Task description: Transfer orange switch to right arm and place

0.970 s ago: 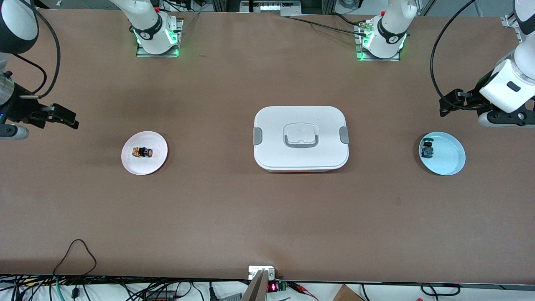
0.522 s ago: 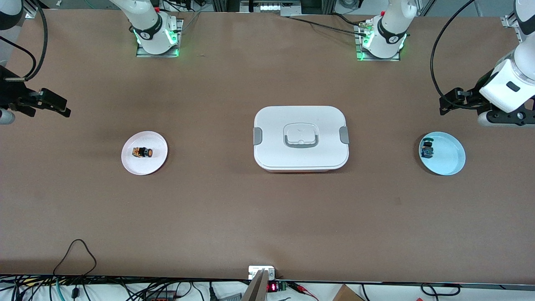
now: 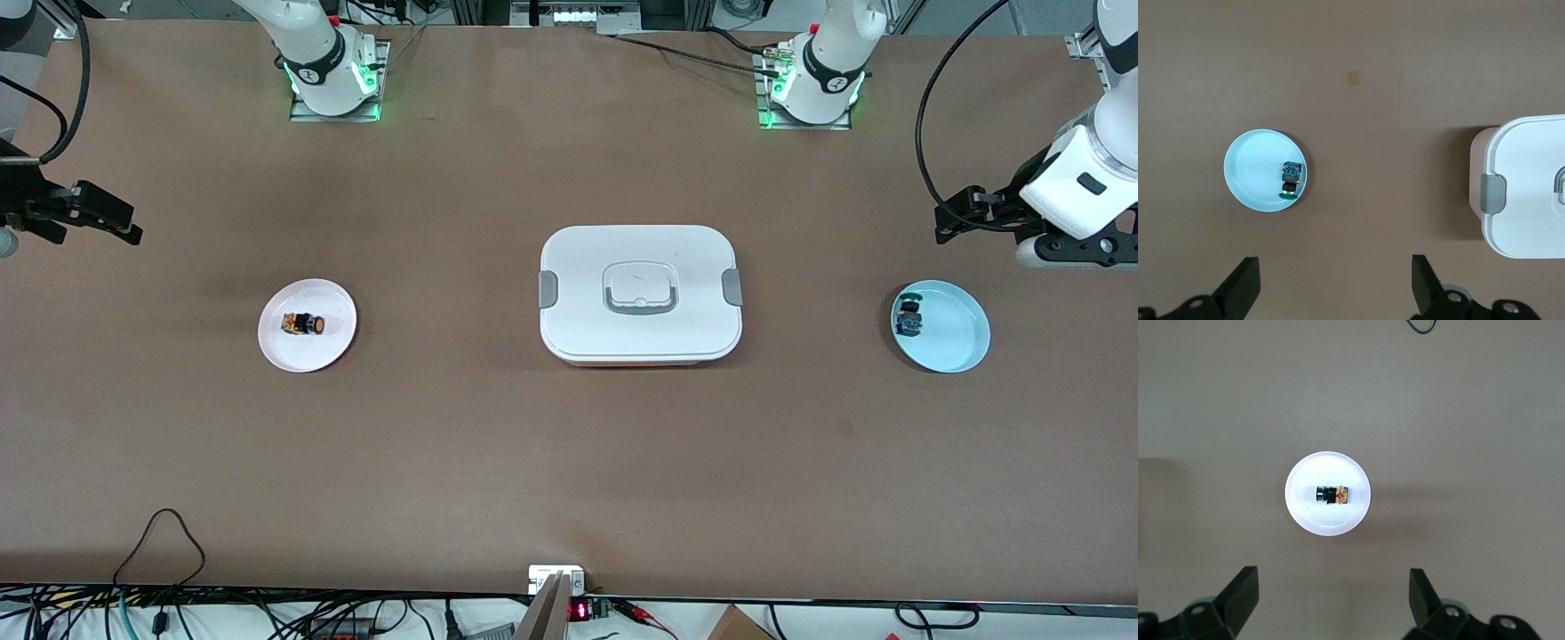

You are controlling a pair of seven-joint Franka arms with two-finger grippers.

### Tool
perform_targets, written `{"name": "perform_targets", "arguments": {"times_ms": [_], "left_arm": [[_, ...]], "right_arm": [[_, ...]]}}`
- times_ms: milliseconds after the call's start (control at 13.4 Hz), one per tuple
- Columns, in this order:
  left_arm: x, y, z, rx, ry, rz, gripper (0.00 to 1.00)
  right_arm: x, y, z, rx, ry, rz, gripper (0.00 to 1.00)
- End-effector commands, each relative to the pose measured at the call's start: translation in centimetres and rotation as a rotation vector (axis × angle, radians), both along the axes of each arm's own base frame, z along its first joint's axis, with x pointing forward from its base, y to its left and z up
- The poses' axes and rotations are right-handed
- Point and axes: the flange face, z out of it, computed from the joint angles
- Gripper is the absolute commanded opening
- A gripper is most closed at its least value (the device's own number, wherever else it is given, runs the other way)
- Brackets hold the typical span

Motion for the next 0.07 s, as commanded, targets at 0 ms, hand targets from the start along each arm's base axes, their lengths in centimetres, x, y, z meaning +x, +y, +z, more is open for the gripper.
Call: {"name": "perform_targets", "arguments": {"times_ms": [0], "left_arm": [[-0.51,0.22,0.97,0.004,-0.002,0.007,1.0]], "right_arm": [[-0.2,0.0,0.54,0.003,0.016,0.005,1.0]]}}
